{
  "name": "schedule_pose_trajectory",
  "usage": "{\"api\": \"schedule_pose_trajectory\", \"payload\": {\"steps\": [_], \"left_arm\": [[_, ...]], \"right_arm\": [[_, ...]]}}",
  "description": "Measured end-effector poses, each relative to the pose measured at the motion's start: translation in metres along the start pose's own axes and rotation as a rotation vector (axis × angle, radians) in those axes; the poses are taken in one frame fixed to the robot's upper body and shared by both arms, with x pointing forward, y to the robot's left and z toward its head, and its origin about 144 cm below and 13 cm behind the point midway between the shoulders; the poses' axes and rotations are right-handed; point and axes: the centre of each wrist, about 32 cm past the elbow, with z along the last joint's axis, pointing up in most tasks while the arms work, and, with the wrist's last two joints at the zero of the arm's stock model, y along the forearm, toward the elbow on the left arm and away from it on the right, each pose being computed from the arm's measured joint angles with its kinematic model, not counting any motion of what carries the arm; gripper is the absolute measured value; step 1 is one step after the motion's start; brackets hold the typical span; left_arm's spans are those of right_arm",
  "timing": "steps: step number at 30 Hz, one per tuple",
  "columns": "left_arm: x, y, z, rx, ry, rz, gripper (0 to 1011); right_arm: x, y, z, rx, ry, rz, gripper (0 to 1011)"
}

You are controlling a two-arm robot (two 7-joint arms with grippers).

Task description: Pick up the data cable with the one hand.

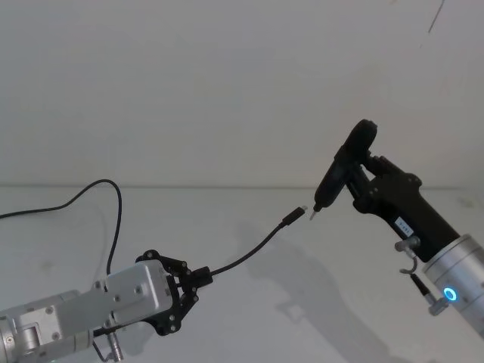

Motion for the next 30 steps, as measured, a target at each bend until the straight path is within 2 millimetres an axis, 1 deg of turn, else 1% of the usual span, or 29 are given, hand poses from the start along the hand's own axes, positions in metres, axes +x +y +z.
{"api": "schedule_pose_trajectory", "payload": {"steps": [11,30], "left_arm": [[0.000,0.000,0.000,-0.007,-0.010,0.001,56],[0.000,0.000,0.001,-0.010,-0.016,0.001,56]], "right_arm": [[0.003,-0.003,0.016,-0.004,-0.047,0.031,284],[0.004,0.002,0.025,0.004,-0.065,0.055,284]]}}
